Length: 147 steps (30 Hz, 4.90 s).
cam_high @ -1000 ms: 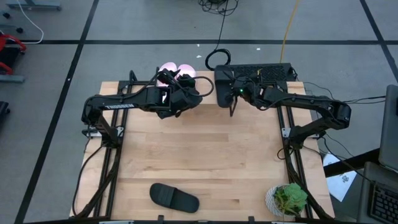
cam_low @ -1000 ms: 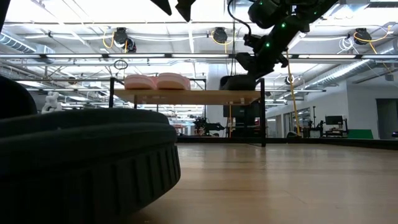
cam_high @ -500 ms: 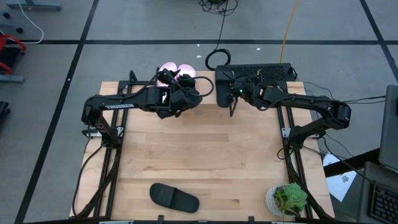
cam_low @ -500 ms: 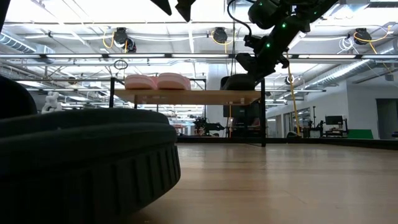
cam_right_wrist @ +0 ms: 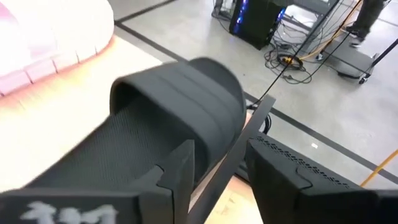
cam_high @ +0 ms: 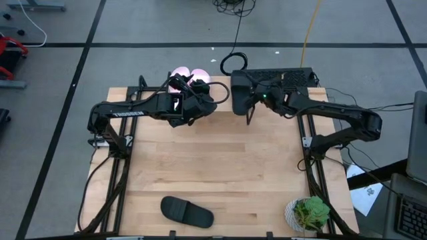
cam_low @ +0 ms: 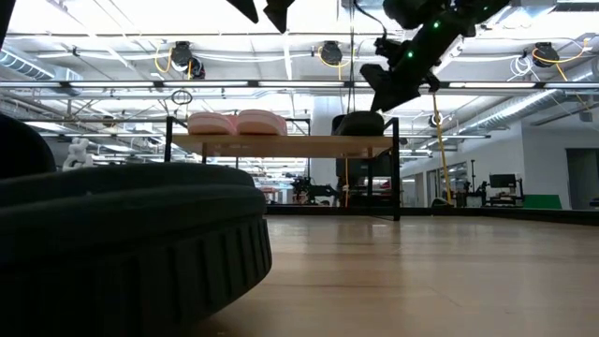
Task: Pick and place slides into the shelf
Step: Put the black slide on the shelf
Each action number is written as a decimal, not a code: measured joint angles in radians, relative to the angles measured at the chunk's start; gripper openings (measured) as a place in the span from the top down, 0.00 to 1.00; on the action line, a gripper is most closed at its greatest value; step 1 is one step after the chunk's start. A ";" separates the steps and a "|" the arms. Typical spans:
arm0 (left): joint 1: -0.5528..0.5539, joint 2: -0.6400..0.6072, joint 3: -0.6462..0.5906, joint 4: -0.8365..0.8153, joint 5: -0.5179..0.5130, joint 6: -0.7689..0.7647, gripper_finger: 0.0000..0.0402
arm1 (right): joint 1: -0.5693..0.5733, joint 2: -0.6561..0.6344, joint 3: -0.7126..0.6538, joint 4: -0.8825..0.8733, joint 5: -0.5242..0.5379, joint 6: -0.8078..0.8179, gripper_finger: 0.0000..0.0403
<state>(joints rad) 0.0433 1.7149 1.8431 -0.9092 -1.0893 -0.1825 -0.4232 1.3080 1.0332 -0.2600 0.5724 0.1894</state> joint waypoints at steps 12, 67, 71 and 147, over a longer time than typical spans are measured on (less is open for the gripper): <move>0.000 0.000 0.000 -0.008 0.001 0.057 0.13 | 0.072 -0.179 0.000 0.050 -0.033 -0.001 0.61; -0.897 0.246 0.000 -0.112 0.535 -1.809 0.13 | 0.271 -0.486 0.000 -0.007 -0.548 -0.222 0.61; -0.931 0.250 0.000 -0.094 0.585 -1.939 0.13 | 0.271 -0.489 0.000 -0.008 -0.549 -0.205 0.61; -0.661 0.632 0.470 -0.664 1.213 -1.855 0.12 | 0.265 -0.483 -0.164 0.175 -0.516 -0.378 0.61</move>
<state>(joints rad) -0.6174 2.3472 2.3136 -1.5728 0.1242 -2.0377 -0.1585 0.8249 0.8696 -0.0853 0.0567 -0.1886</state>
